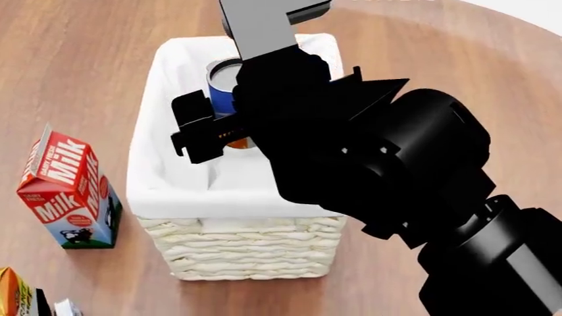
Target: Pick up the alphabet soup, and put it in the basket.
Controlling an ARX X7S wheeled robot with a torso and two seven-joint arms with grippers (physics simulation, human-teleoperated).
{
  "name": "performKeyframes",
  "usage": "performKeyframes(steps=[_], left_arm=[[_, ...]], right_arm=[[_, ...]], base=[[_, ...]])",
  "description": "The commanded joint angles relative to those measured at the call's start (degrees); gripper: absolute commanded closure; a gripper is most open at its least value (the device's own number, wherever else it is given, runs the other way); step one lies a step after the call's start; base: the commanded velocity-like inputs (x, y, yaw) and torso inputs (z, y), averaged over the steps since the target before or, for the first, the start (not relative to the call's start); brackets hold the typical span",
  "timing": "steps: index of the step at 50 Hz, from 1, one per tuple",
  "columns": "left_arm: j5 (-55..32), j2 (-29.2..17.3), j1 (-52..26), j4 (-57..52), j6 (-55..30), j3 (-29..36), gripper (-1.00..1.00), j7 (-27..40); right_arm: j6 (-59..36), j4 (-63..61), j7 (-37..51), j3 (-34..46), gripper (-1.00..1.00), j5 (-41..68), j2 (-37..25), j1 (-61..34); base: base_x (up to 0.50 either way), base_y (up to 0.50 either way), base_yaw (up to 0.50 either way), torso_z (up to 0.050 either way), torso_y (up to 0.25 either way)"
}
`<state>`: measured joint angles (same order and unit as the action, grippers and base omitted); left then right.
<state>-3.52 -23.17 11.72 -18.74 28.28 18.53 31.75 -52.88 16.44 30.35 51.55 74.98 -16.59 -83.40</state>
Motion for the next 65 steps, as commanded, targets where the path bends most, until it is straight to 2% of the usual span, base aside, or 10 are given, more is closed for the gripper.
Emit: performKeyframes(steps=[1,26,28,29,51,65], left_arm=[[-0.04,-0.06,-0.03,-0.07,-0.01,0.11,-1.00,0.15],[-0.39,-0.28,-0.40,0.30,-0.06,0.42,-1.00,0.20],[-3.38,-0.86,-0.46,0.50,1.57,1.14,-1.00,-1.19],[-2.60,-0.81,-0.40,0.37,1.00,0.97,-1.00,-0.85],[-2.32,-0.89,-0.50,0.54,0.97,0.87,-1.00,-0.33],[-2.15,-1.00,-0.36,0.56,1.08,0.95,-1.00,-0.13]], right_arm=[[-0.04,-0.58,-0.47,-0.52,1.00,-1.50,0.02,-0.59],[0.06,-0.61,-0.30,-0.15,1.00,-1.68,-0.01,-0.88],[0.65,-0.70,-0.24,0.51,1.00,-3.05,-0.06,-1.07],[0.54,-0.32,-0.01,0.50,-1.00,-3.02,0.03,-1.13],[1.36,-2.79,0.03,0.12,-1.00,-3.00,-0.73,-1.56],[-4.21,-12.80,6.99,-4.03,-1.00,3.83,-4.69,-7.01]], base=[[0.00,0.00,0.00,0.000,-0.109],[0.00,0.00,0.00,0.000,-0.109],[-0.01,0.00,0.00,0.000,-0.031],[0.00,0.00,0.00,0.000,0.000],[0.00,0.00,0.00,0.000,0.000],[0.00,0.00,0.00,0.000,0.000]])
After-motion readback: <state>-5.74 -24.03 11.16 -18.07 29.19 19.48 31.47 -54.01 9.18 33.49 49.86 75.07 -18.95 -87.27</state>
